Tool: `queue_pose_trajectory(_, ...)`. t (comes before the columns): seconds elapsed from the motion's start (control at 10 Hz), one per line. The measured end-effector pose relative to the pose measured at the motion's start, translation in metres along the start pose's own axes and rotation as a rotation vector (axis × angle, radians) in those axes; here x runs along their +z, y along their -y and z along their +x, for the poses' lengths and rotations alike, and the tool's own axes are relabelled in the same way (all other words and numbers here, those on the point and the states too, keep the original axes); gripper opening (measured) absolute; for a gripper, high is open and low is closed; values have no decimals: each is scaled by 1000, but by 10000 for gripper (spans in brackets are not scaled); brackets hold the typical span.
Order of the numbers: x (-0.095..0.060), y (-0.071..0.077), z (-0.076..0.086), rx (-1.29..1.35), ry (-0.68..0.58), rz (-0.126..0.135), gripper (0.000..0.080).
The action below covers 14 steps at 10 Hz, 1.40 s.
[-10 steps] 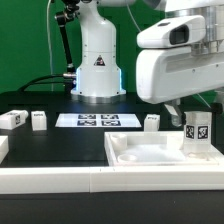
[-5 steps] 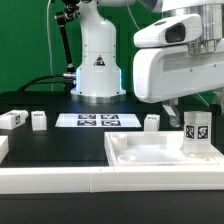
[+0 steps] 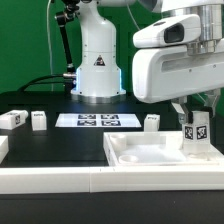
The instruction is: Assemble square table
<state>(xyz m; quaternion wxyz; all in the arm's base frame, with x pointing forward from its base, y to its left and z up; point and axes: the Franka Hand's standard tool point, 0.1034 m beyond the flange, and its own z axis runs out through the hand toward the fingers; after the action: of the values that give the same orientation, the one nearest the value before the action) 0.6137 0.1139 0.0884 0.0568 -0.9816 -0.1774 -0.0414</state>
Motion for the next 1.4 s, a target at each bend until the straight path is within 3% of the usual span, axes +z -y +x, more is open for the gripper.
queue_pose_trajectory(0.2,0,0,0,142,0,2,291)
queue_pose_trajectory(0.3,0,-1,-1,271,-2,21,291)
queue_pose_trajectory(0.4,1,0,0,410,0,24,291)
queue_pose_trajectory(1.4,2,1,3,1179,-9,10,291)
